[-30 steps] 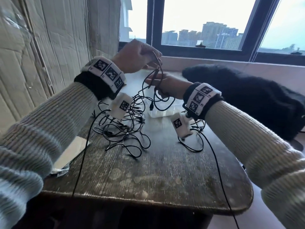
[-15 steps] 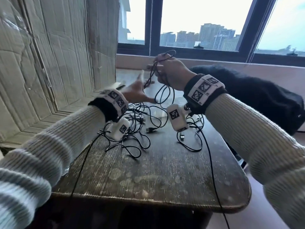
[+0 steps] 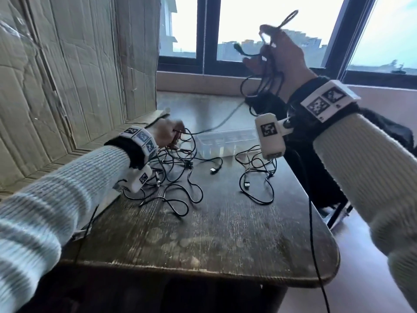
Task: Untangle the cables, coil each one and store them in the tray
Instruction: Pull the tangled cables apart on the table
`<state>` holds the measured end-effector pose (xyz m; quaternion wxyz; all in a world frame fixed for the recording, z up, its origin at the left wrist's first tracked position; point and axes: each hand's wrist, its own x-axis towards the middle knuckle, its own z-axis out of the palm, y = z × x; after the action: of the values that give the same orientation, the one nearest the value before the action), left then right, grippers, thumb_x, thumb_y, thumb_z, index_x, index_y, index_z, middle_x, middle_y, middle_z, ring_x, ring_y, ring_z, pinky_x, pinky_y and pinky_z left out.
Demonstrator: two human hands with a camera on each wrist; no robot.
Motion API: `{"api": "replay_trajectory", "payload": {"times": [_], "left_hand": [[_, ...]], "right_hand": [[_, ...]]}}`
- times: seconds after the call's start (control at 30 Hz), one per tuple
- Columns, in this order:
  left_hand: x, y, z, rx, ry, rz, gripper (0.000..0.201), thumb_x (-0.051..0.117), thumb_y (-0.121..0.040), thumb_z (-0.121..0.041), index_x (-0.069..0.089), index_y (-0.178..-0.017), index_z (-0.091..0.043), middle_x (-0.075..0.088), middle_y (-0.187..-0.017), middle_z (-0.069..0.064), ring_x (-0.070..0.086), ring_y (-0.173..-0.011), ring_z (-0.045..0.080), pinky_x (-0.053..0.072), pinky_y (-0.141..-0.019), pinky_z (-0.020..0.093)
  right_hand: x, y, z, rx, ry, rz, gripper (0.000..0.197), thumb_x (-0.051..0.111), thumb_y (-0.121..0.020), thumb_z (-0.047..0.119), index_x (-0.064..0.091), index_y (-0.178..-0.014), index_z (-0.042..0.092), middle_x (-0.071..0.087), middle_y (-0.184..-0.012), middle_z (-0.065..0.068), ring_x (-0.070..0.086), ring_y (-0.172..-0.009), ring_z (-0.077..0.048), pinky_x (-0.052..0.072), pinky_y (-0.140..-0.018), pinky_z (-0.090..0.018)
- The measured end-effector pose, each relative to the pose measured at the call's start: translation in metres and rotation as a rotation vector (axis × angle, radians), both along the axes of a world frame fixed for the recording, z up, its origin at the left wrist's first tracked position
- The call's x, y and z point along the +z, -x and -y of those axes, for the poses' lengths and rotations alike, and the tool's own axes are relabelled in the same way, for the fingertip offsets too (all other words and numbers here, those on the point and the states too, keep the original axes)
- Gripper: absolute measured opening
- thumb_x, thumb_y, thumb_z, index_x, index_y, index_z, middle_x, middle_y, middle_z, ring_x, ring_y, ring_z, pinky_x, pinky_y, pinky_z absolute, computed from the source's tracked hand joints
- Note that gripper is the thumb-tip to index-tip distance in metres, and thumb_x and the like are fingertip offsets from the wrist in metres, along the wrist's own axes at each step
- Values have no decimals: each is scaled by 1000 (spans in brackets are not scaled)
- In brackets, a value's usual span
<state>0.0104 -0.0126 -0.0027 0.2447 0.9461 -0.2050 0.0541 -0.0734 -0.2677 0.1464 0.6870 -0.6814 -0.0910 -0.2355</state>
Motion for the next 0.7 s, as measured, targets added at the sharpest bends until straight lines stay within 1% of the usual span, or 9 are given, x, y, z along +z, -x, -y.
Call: {"api": "replay_trajectory", "payload": {"times": [0.07, 0.13, 0.27, 0.37, 0.4, 0.5, 0.6, 0.67, 0.7], "left_hand": [[14, 5, 10, 47, 8, 133, 32, 32, -96, 5, 56, -114, -8, 59, -105, 13, 58, -79, 23, 48, -65, 23], [27, 8, 19, 77, 20, 146, 30, 30, -97, 2, 50, -118, -8, 56, -101, 5, 55, -77, 15, 41, -60, 17], [46, 8, 31, 88, 89, 125, 31, 30, -99, -4, 42, -126, -10, 53, -108, 3, 56, -87, 16, 41, -57, 18], [54, 13, 34, 63, 144, 84, 27, 35, -101, -16, 40, -127, -10, 54, -110, 7, 58, -80, 18, 51, -61, 30], [55, 15, 33, 56, 150, 84, 27, 38, -101, -20, 40, -127, -9, 55, -109, 8, 58, -78, 18, 52, -62, 32], [58, 15, 29, 47, 176, 76, 31, 51, -97, -23, 43, -123, -10, 56, -104, 6, 58, -76, 16, 49, -58, 27], [60, 16, 22, 44, 108, 109, 25, 56, -94, -24, 52, -114, -12, 60, -100, 4, 59, -78, 17, 44, -57, 22], [59, 15, 17, 50, 72, 154, 20, 55, -94, -22, 57, -111, -12, 63, -97, 4, 59, -75, 16, 43, -56, 19], [57, 15, 13, 45, 58, 169, 19, 56, -94, -20, 58, -110, -12, 63, -95, 4, 58, -73, 14, 42, -56, 17]], "right_hand": [[-17, -6, -6, 3, 181, -102, 12, 48, -95, 28, 57, -87, 23, 51, -76, 9, 54, -59, -1, 53, -65, -23], [-34, -5, -20, 22, 470, -225, 24, 53, -96, 31, 63, -104, 11, 52, -70, 5, 47, -50, -4, 41, -48, -17], [-76, -3, -54, 166, 1055, -302, 68, 70, -75, 55, 65, -102, -7, 49, -61, -1, 39, -48, -13, 32, -38, -15], [-97, -10, -72, 166, 1142, -337, 64, 71, -58, 71, 54, -61, 10, 40, -53, 2, 34, -47, -14, 26, -44, -23], [-101, -12, -77, 153, 1144, -329, 62, 72, -56, 71, 47, -57, 15, 38, -51, 3, 32, -45, -13, 26, -45, -24], [-105, -17, -85, 48, 1108, -274, 46, 77, -71, 51, 59, -77, 8, 56, -67, -3, 49, -56, -15, 41, -47, -28], [-101, -20, -85, -13, 1110, -242, 35, 67, -86, 26, 64, -100, -6, 70, -90, -14, 63, -73, -24, 51, -56, -31], [-94, -21, -81, -65, 1109, -212, 28, 60, -90, 19, 64, -97, -7, 69, -87, -12, 65, -71, -24, 55, -54, -25], [-87, -19, -78, -97, 1118, -190, 25, 58, -91, 19, 63, -91, -6, 64, -79, -7, 60, -63, -21, 49, -46, -16]]}}
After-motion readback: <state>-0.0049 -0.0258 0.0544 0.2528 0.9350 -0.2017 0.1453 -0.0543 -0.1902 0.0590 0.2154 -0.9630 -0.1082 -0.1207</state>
